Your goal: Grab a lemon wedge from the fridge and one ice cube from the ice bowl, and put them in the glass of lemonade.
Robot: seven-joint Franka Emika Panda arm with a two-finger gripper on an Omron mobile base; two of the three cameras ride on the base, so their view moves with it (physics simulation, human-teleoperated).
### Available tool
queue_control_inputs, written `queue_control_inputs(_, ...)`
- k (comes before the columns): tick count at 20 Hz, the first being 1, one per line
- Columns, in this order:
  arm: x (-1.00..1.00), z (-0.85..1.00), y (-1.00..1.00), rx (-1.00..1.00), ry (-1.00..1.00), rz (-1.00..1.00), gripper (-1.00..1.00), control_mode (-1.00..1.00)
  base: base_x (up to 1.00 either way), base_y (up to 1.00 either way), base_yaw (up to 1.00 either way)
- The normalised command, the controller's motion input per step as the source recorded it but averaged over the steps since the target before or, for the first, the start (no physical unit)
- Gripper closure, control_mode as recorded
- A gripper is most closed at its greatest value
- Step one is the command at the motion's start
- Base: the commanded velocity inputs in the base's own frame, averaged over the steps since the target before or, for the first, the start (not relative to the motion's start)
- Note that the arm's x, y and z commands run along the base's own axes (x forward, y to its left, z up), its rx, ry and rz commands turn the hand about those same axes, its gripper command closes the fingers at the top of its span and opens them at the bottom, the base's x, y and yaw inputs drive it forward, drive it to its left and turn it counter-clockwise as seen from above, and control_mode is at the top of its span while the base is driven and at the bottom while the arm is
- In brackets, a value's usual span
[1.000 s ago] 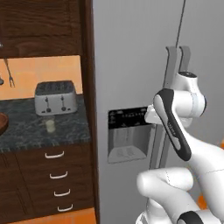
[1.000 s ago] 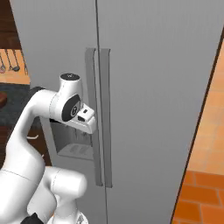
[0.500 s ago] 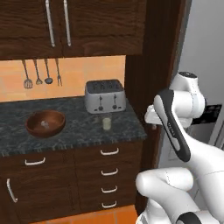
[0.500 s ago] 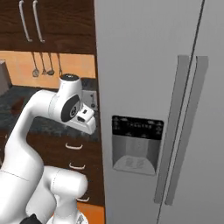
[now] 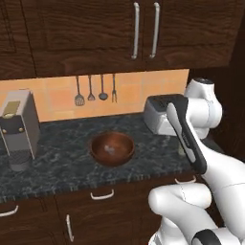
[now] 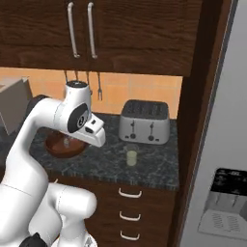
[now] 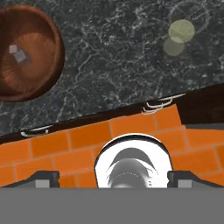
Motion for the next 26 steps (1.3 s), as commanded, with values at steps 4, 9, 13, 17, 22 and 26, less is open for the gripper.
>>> queue_control_inputs(4, 0.00, 0.00, 0.00, 0.00, 0.00, 0.00, -1.00, 1.00, 0.58, 0.67, -0.05)
queue_control_inputs(9, 0.00, 0.00, 0.00, 0.00, 0.00, 0.00, -1.00, 1.00, 0.75, -0.18, 0.03)
queue_control_inputs(13, 0.00, 0.00, 0.00, 0.00, 0.00, 0.00, -1.00, 1.00, 0.19, -0.49, 0.06)
queue_control_inputs(17, 0.00, 0.00, 0.00, 0.00, 0.00, 0.00, -1.00, 1.00, -0.18, -0.41, 0.01)
queue_control_inputs(22, 0.00, 0.00, 0.00, 0.00, 0.00, 0.00, -1.00, 1.00, 0.04, -0.33, -0.09)
queue_control_inputs(26, 0.28, -0.21, -0.01, 0.00, 0.06, -0.04, -1.00, -1.00, 0.04, -0.10, -0.03)
